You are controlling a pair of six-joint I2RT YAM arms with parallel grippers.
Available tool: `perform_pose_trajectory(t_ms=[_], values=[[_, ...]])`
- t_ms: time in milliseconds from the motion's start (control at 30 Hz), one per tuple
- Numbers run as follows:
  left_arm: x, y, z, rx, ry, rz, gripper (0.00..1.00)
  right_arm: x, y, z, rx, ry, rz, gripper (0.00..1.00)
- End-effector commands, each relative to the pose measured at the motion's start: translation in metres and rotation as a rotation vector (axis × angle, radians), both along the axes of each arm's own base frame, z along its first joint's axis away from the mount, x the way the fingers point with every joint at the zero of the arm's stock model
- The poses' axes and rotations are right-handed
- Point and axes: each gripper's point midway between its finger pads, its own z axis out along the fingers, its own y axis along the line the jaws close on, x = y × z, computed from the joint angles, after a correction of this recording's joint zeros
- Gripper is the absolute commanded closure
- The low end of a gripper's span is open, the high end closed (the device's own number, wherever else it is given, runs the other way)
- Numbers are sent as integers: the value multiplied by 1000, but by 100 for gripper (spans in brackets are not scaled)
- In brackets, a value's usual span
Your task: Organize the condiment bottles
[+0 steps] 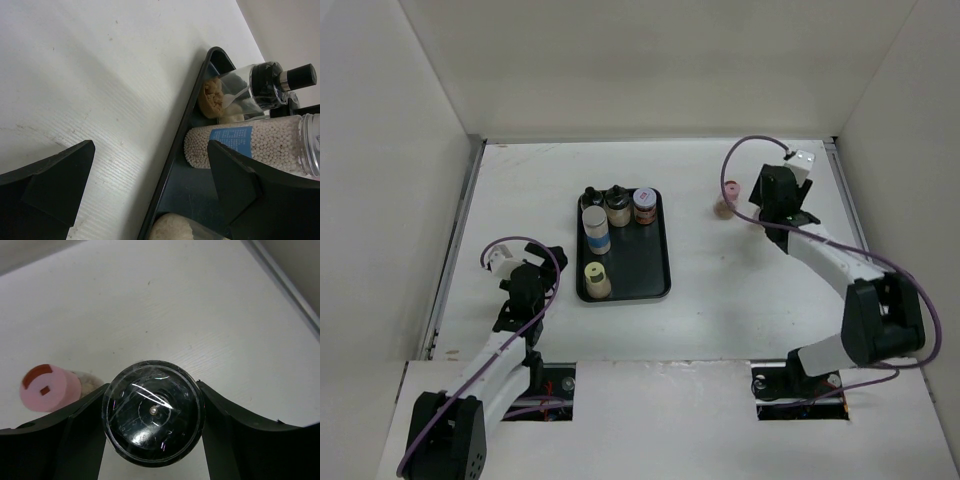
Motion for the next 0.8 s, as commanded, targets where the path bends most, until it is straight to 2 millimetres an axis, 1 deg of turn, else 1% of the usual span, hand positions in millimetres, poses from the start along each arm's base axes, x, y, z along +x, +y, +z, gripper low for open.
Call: perform_pose_trajectory(t_ms=[0, 67, 100, 167, 267, 400, 467, 500, 567, 633, 667, 700, 767], values=[[7, -2, 16, -3, -59, -6, 0, -9, 15, 99, 38, -283, 10, 43], [7, -1, 18, -2, -67, 0, 0, -20, 34, 115, 49, -318, 62, 44], [7, -1, 19, -2, -68, 1, 0, -25, 48, 120, 59, -328, 101, 44], [7, -1, 17, -1, -62, 0, 0, -32, 82, 123, 94, -335, 187, 44], [7, -1, 19, -2, -68, 0, 0, -39, 152, 117, 158, -331, 355, 44], [7, -2, 19, -3, -68, -2, 0, -47, 249, 121, 230, -357, 576, 44], [6, -1, 20, -3, -76, 1, 0, -51, 287, 121, 245, -360, 649, 44], [6, 0, 20, 1, -77, 5, 0, -53, 305, 118, 248, -352, 681, 44], [6, 1, 20, 2, -77, 6, 0, -53, 332, 108, 237, -329, 725, 44], [5, -1, 20, -1, -75, -4, 0, -49, 352, 95, 220, -309, 747, 44], [5, -1, 21, -1, -78, -4, 0, -48, 358, 89, 214, -299, 754, 44], [5, 0, 21, 2, -79, 1, 0, -45, 367, 79, 198, -282, 762, 44], [5, -1, 19, 5, -73, 0, 0, -42, 377, 66, 173, -261, 768, 43]])
